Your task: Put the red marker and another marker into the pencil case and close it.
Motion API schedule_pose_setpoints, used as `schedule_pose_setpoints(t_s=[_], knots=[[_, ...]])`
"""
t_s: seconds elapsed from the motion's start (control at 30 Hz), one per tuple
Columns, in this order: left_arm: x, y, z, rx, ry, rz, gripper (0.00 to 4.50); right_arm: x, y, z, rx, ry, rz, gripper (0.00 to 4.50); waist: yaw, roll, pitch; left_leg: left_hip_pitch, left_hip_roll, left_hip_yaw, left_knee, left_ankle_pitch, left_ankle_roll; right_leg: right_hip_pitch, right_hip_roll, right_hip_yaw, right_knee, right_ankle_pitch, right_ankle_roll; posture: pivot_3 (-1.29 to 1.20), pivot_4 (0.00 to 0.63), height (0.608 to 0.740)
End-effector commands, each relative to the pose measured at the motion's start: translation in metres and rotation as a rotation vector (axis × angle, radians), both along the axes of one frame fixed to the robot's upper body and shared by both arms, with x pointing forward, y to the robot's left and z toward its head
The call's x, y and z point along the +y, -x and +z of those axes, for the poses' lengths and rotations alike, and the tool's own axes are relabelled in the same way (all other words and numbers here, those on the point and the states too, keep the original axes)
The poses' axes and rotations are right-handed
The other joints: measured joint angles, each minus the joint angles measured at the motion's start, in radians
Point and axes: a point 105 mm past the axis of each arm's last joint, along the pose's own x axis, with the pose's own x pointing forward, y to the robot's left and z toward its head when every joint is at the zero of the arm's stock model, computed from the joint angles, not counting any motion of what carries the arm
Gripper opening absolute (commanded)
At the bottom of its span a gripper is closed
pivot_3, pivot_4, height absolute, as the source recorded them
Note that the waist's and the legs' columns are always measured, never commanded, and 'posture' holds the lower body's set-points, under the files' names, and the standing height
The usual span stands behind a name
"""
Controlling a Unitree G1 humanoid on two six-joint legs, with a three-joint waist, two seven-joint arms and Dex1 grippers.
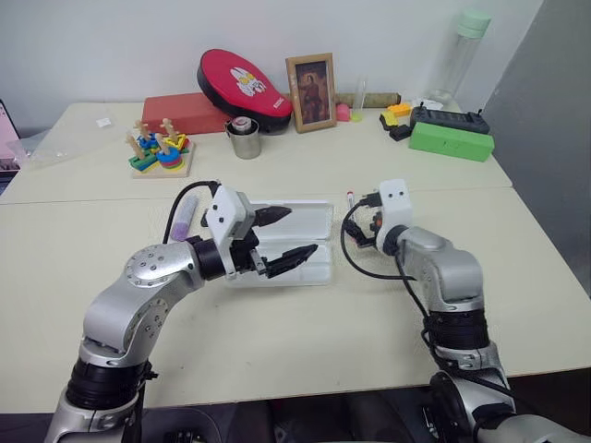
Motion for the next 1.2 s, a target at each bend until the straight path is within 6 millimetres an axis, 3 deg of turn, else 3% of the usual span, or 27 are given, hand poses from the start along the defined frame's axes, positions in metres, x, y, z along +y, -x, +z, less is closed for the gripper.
schedule_pose_setpoints(t_s=[0.03,0.13,0.27,0.6,0.7,0.83,0.87,0.9,0.97,1.07,1.2], knots=[[-0.002,0.000,0.009,-0.050,0.003,-0.006,4.50,0.005,-0.005,-0.011,-0.005,0.019,-0.019,4.48,0.000,-0.001,0.000,0.000,0.000,0.000,0.000,0.000,0.000,0.000,0.000,0.000,0.000,0.000,0.000,0.00,0.150,0.740],[0.000,-0.001,0.008,-0.054,-0.001,0.010,4.50,0.009,-0.007,-0.017,0.000,0.025,-0.025,4.07,-0.002,-0.001,-0.001,0.001,0.000,0.000,0.001,0.000,0.000,0.001,0.000,0.000,0.000,0.000,0.000,0.00,0.150,0.740],[0.001,-0.001,0.008,-0.059,-0.001,0.022,4.50,0.007,-0.011,-0.011,-0.023,0.020,-0.043,3.21,-0.002,-0.001,-0.001,0.001,0.000,0.000,0.001,0.000,0.000,0.001,0.000,0.000,0.000,-0.002,0.004,0.00,0.150,0.740],[-0.001,-0.012,0.009,-0.109,-0.001,0.071,4.50,-0.016,-0.016,0.005,-0.086,0.008,-0.127,0.86,0.006,-0.001,-0.001,0.001,0.000,0.000,0.001,0.000,0.000,0.002,0.000,0.000,0.000,-0.002,0.004,0.00,0.150,0.740],[0.000,-0.014,0.014,-0.130,0.010,0.087,4.50,-0.031,-0.020,0.023,-0.150,-0.024,-0.177,0.30,0.007,-0.001,-0.001,0.001,0.000,0.000,0.001,0.000,0.000,0.002,0.000,0.000,0.000,-0.002,0.004,0.00,0.150,0.740],[0.012,-0.015,0.025,-0.155,0.033,0.138,4.50,-0.041,-0.027,0.069,-0.353,-0.049,-0.145,0.26,0.004,0.000,0.000,0.000,0.000,0.000,0.000,0.000,0.000,0.001,0.000,0.000,0.000,-0.002,0.004,0.00,0.150,0.740],[0.016,-0.014,0.027,-0.153,0.039,0.148,4.50,-0.038,-0.026,0.082,-0.405,-0.074,-0.110,0.26,0.004,0.000,0.000,0.000,0.000,0.000,0.000,0.000,0.000,0.000,0.000,0.000,0.000,-0.003,0.004,0.00,0.150,0.740],[0.025,-0.011,0.029,-0.144,0.044,0.167,4.50,-0.025,-0.021,0.103,-0.489,-0.102,0.015,0.26,0.001,0.000,0.000,0.000,0.000,0.000,0.000,0.000,0.000,0.000,0.000,0.000,0.000,-0.003,0.004,0.00,0.150,0.740],[0.036,-0.004,0.029,-0.127,0.045,0.191,4.50,-0.004,-0.008,0.126,-0.587,-0.123,0.207,0.26,-0.014,0.001,0.001,0.000,0.000,0.001,-0.001,0.000,0.000,-0.001,0.000,0.001,0.000,-0.003,0.005,0.00,0.150,0.740],[0.061,0.008,0.012,-0.061,-0.041,0.251,4.50,0.032,0.024,0.129,-0.551,-0.137,0.566,0.26,-0.024,0.001,0.001,0.000,0.001,0.001,-0.003,0.000,0.001,-0.002,0.001,0.001,0.000,-0.004,0.003,0.00,0.150,0.740],[0.088,0.019,-0.005,-0.009,-0.102,0.328,4.50,0.057,0.047,0.122,-0.529,-0.038,0.814,0.26,-0.022,0.001,0.001,0.000,0.000,0.000,-0.004,0.000,0.001,-0.001,0.000,0.000,0.000,-0.005,0.000,0.00,0.150,0.740]])
